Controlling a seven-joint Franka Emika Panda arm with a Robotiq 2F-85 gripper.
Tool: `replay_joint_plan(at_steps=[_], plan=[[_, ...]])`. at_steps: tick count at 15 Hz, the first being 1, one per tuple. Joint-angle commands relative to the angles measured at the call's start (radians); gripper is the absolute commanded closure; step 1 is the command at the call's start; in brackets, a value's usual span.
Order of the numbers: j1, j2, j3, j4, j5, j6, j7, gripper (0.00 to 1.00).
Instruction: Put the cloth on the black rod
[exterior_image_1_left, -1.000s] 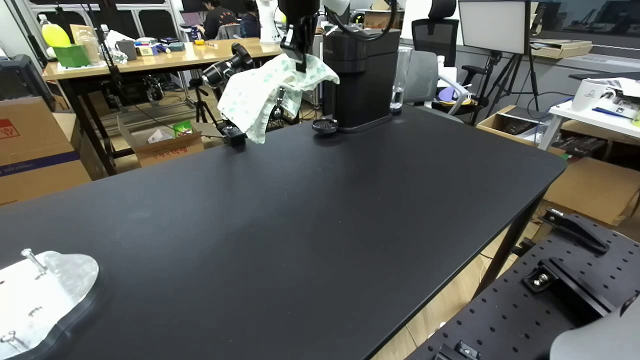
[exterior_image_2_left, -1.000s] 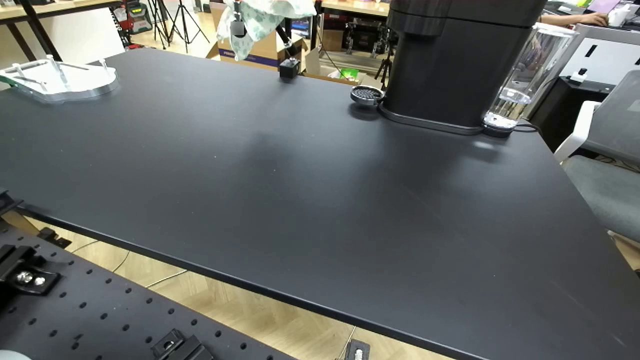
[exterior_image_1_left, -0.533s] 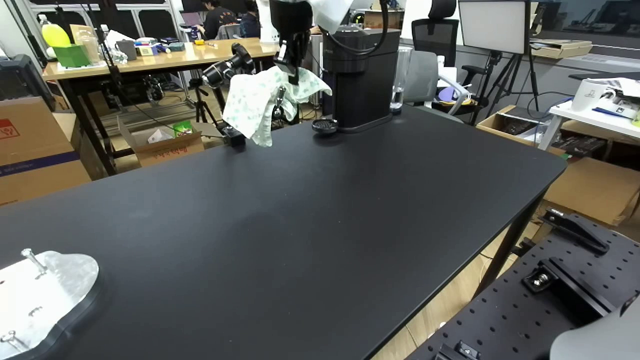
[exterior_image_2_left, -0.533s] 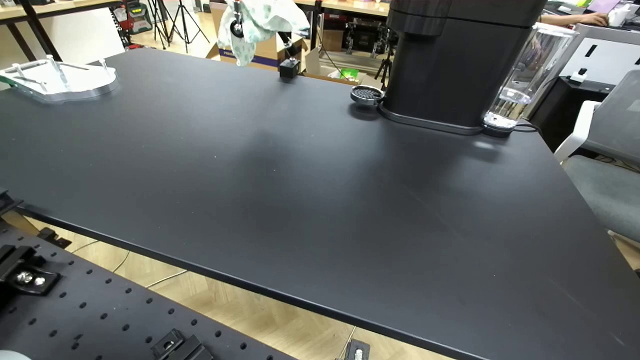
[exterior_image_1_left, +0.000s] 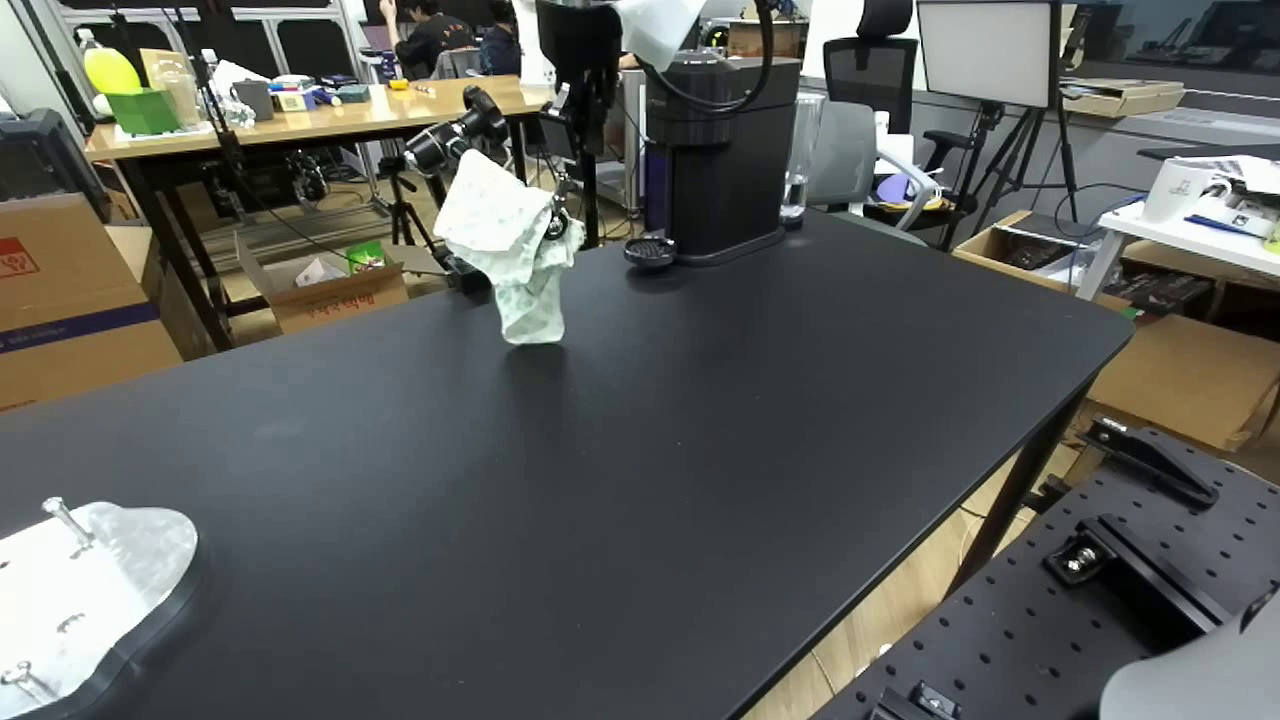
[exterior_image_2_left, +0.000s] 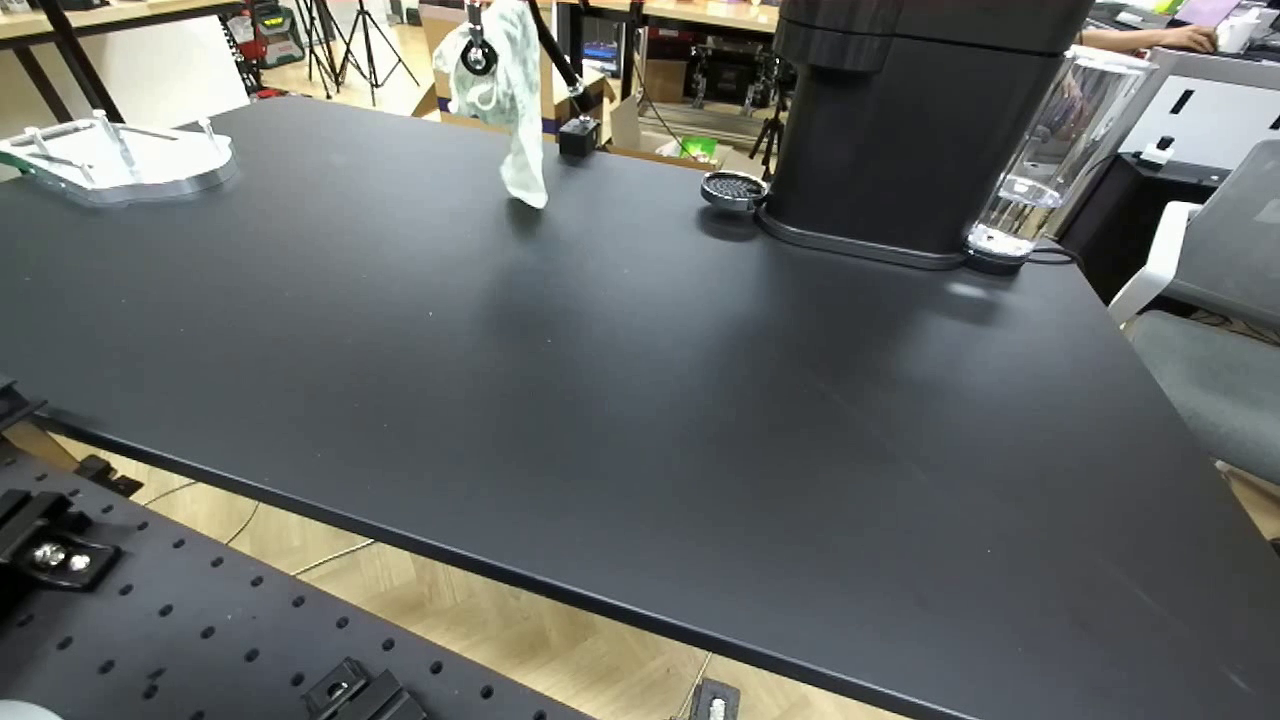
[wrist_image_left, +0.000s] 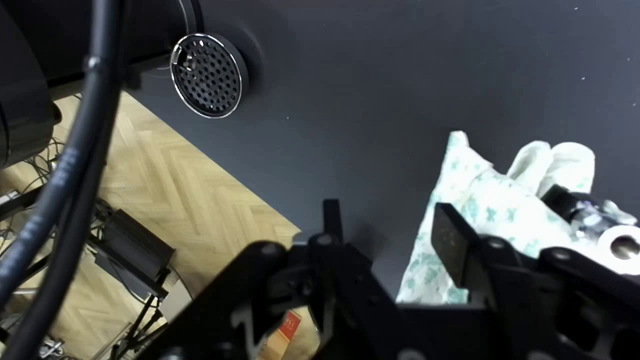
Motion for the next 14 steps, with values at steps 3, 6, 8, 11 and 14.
replay_joint_plan(at_steps=[3,6,8,11,14], plan=[[0.007,-0.038,-0.006,-0.012,0.002,0.010,0.017,0.05],[0.009,-0.059,-0.007,-0.023,-0.001,0.010,0.030,0.00],[-0.049,-0.069,0.080,-0.044,0.219,-0.040,-0.096,0.00],[-0.068,-0.091,0.105,-0.062,0.448,-0.123,-0.207,0.00],[-0.068,-0.137,0.087,-0.107,0.511,-0.169,-0.228,0.00]])
